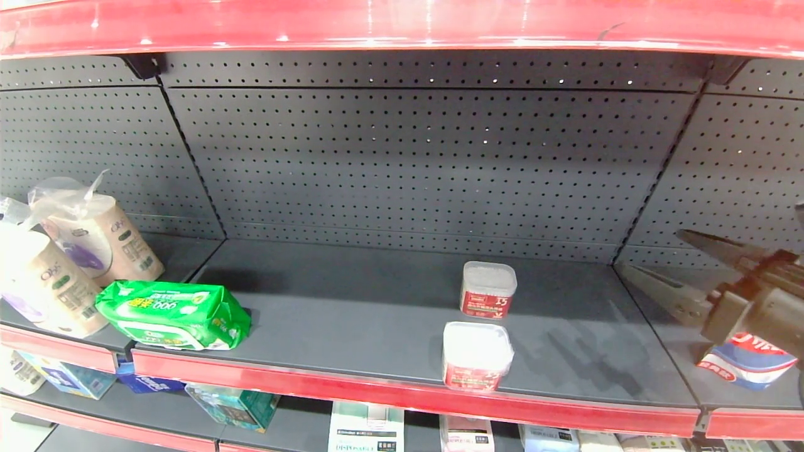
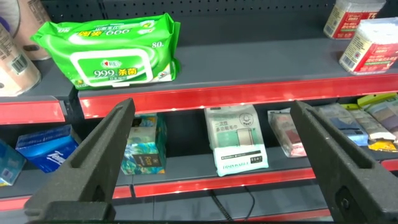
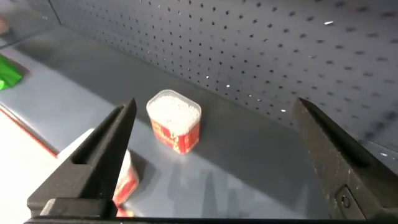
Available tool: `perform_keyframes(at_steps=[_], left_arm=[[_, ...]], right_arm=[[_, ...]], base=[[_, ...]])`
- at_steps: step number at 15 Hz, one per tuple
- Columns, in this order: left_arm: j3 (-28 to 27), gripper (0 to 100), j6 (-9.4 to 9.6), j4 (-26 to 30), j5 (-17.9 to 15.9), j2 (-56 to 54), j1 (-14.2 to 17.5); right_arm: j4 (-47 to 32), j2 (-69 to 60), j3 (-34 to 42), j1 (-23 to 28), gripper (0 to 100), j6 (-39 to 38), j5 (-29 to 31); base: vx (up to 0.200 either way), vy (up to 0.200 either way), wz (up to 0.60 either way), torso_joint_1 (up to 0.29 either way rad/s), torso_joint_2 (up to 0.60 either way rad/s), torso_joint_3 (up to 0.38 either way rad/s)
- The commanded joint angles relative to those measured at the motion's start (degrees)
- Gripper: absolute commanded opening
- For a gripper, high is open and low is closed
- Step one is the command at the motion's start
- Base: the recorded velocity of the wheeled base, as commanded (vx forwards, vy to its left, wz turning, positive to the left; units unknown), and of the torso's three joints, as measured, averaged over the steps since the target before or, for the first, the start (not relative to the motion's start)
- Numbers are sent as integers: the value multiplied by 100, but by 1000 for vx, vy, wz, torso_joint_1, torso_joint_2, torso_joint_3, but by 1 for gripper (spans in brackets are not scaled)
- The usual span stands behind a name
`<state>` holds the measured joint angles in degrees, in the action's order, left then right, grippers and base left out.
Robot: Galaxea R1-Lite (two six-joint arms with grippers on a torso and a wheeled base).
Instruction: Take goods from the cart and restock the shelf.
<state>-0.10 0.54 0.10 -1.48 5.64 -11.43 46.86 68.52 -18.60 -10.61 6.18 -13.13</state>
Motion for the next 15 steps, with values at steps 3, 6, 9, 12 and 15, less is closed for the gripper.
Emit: perform_keyframes(at_steps=[3, 6, 9, 12, 15], left_arm=[[1, 100, -1, -1, -2, 7, 1], [1, 100, -1, -1, -2, 7, 1], [1, 100, -1, -1, -2, -2, 1], [1, 100, -1, -1, 7, -2, 1], [1, 100, -1, -1, -2, -2, 1]], right_arm=[[-459, -1825, 946, 454, 100, -3, -172], [-1636, -3838, 1236, 656, 100, 76, -172], [-3333, -5525, 1096, 753, 100, 41, -128], [-4414, -6413, 1140, 788, 100, 59, 179], [-4378, -6430, 1518, 841, 100, 24, 821]], base=[[0, 0, 0, 0, 0, 0], [0, 0, 0, 0, 0, 0], [0, 0, 0, 0, 0, 0], [0, 0, 0, 0, 0, 0], [0, 0, 0, 0, 0, 0]])
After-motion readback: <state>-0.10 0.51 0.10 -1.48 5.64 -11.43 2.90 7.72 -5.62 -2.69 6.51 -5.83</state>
